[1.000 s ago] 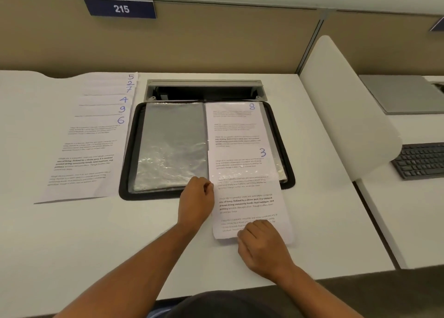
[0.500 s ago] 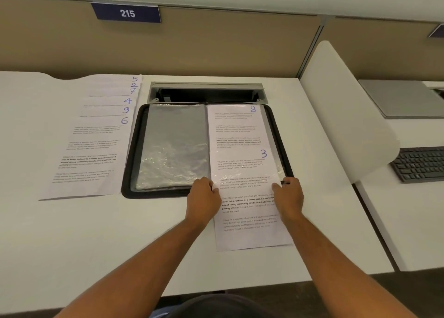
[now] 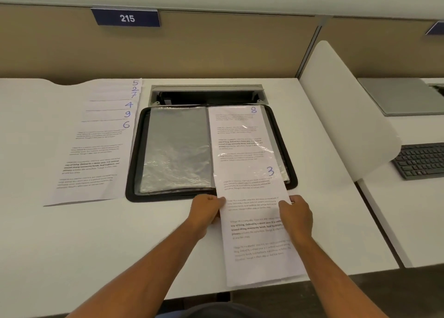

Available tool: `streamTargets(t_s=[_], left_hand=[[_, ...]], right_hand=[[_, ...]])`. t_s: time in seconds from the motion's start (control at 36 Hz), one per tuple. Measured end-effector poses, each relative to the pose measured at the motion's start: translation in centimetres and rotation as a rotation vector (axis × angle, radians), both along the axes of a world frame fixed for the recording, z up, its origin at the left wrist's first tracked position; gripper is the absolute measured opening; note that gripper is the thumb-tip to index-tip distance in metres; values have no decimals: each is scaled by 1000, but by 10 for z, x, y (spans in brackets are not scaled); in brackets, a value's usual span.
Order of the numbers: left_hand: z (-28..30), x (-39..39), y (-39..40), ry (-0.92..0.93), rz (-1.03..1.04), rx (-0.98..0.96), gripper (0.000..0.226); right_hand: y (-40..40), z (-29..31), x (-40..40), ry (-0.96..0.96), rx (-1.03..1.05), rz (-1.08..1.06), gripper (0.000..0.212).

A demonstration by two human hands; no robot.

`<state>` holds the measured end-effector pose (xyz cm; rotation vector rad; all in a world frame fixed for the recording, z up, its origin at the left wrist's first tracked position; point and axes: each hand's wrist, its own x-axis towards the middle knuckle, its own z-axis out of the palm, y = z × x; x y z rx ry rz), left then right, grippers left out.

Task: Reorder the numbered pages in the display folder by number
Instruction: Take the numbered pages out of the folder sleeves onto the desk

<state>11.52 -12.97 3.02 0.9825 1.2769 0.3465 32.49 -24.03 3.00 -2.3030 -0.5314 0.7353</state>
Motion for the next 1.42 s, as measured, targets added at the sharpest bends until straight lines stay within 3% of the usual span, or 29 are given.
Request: streamTargets(t_s=[0.06,0.19,0.31,0.42,0.56,0.86,1.25,1.42], left_hand=[[8,-2,-6,-66,-84,-119,15],[19,-17,-15,-201,-401,-263,31],[25,-24,-15,-289,-608,-243,33],[31,-29,-10,-300,-655,-177,32],[32,-44,6,-277,-523,-94,30],[26,-101,55,-189,-151,121,19],[12,-234,152,111,343,408,16],[8,-290,185,234,482,449,12]], right_hand=[[-7,0,-2,-16,-7,-17,10],[-23,2,-9,-76,-34,-28,10],[-29,6,-18,-101,-33,-65,22],[-32,10,-30,-79,19,-156,35],[-23,8,-46,-34,98,-237,9],[45,24,-106,80,250,-268,6],[169,22,-230,75,265,104,17],[217,16,-278,60,235,242,6]])
